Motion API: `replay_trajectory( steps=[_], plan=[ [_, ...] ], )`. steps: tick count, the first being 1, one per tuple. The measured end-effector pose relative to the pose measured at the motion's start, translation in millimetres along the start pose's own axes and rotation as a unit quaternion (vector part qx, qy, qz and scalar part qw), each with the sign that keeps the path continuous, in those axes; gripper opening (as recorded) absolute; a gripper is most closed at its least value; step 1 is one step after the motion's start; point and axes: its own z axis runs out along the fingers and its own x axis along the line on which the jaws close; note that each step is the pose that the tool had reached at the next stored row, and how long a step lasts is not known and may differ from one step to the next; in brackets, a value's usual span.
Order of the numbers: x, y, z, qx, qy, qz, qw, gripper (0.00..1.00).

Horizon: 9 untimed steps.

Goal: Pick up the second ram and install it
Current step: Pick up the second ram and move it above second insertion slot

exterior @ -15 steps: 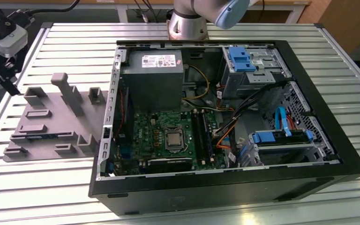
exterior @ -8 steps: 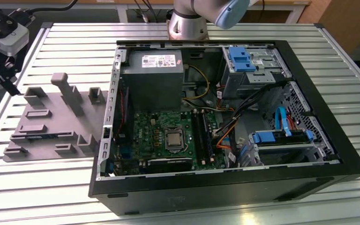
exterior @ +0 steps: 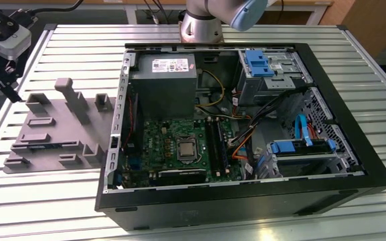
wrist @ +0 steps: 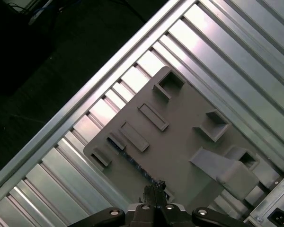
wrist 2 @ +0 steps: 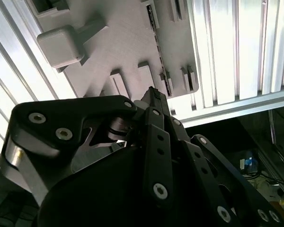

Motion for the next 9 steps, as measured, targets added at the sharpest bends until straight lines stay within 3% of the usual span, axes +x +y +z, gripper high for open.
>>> replay_trajectory(
  steps=[3,6,9],
  plan=[
    [0.0,0.0,0.0,0.0001,0.0002,-0.004,1.0,0.11],
    [0.0,0.0,0.2,0.0002,0.001,-0.025,0.9997,0.11],
    [0.0,0.0,0.4,0.0005,0.0019,-0.051,0.9987,0.11]
  ],
)
